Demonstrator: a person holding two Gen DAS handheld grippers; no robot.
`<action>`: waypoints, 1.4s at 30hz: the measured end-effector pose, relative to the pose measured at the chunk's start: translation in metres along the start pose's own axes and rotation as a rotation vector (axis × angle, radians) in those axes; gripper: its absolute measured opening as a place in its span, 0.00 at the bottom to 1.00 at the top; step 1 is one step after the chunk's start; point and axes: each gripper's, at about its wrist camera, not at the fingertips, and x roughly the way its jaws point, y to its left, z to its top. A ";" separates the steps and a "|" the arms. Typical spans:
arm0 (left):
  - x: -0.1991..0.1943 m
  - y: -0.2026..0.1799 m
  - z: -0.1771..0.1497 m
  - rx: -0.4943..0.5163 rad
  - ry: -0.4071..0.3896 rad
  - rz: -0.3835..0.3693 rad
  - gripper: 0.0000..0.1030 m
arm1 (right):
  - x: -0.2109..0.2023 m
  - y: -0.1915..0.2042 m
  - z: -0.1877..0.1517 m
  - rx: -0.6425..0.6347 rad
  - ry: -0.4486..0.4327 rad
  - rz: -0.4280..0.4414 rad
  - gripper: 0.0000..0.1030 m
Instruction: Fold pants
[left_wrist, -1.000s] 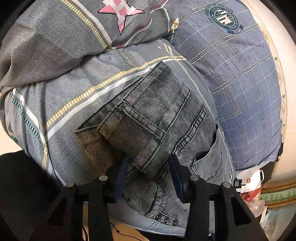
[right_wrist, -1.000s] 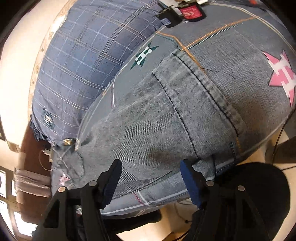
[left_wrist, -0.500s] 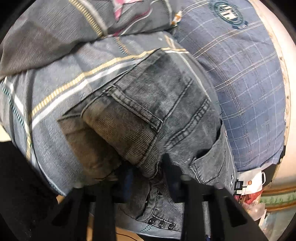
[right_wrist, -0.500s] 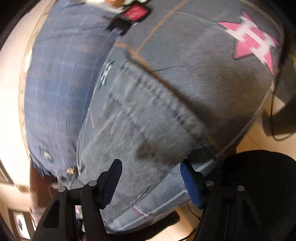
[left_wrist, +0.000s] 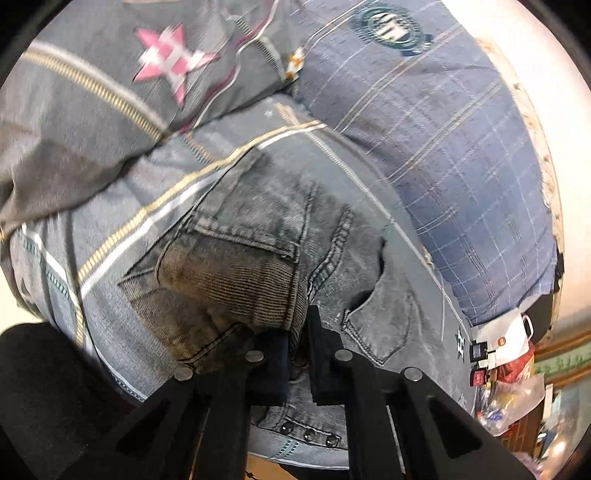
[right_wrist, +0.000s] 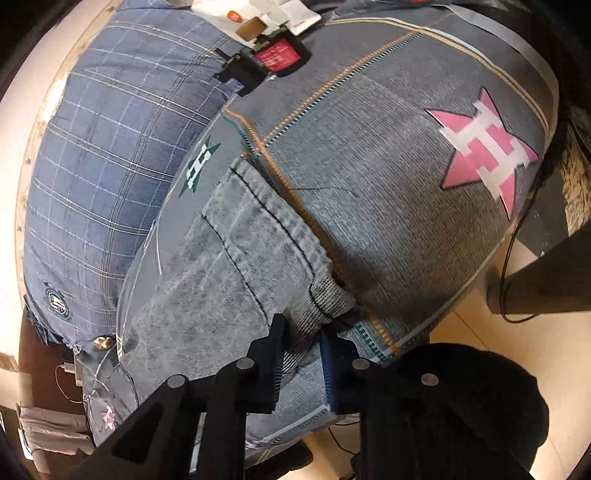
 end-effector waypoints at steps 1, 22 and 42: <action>-0.003 -0.002 -0.001 0.012 -0.007 -0.002 0.08 | 0.001 0.002 0.003 0.006 -0.001 0.009 0.18; 0.006 -0.015 0.003 0.106 0.006 0.029 0.08 | 0.001 0.018 0.015 0.016 0.079 0.033 0.71; 0.004 -0.006 0.012 0.098 0.003 -0.002 0.08 | -0.012 0.012 0.015 0.008 -0.001 -0.037 0.08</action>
